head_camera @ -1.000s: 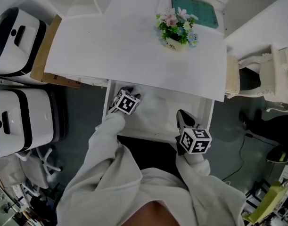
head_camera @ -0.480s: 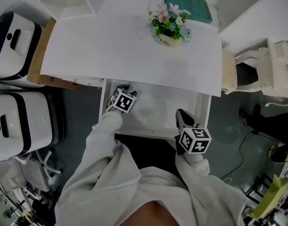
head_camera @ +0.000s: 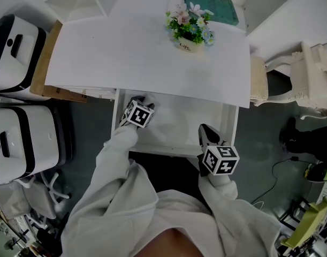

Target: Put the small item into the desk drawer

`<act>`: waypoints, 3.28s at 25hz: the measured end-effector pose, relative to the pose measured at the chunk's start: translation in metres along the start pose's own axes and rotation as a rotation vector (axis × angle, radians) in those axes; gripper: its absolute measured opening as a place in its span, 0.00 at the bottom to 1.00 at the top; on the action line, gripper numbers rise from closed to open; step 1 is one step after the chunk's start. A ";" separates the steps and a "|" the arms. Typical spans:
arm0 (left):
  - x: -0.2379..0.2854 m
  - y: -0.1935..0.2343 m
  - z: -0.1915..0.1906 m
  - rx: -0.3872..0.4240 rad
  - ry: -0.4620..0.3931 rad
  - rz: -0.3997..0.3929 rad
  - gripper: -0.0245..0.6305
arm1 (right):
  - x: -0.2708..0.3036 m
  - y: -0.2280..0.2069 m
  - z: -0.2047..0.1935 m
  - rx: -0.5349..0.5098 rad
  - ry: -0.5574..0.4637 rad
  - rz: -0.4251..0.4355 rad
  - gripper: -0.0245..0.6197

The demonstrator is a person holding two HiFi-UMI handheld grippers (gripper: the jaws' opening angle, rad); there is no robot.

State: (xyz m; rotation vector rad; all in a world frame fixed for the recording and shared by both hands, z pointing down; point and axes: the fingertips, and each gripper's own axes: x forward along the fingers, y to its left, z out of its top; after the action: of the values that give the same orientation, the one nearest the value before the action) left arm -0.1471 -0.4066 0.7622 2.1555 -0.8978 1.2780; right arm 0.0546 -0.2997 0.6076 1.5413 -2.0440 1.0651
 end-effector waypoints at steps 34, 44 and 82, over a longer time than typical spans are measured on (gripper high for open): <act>-0.099 -0.034 0.034 -0.112 -0.202 -0.066 0.50 | -0.007 0.012 0.024 -0.035 -0.080 0.039 0.10; -0.151 -0.050 0.061 -0.140 -0.367 -0.091 0.50 | -0.018 0.021 0.038 -0.075 -0.130 0.059 0.10; -0.281 -0.038 0.097 -0.148 -0.899 0.109 0.06 | -0.066 0.040 0.110 -0.186 -0.445 0.117 0.09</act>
State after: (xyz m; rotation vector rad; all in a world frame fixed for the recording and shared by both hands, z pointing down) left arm -0.1614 -0.3640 0.4659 2.5781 -1.3919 0.1942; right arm 0.0555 -0.3339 0.4782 1.6911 -2.4696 0.5777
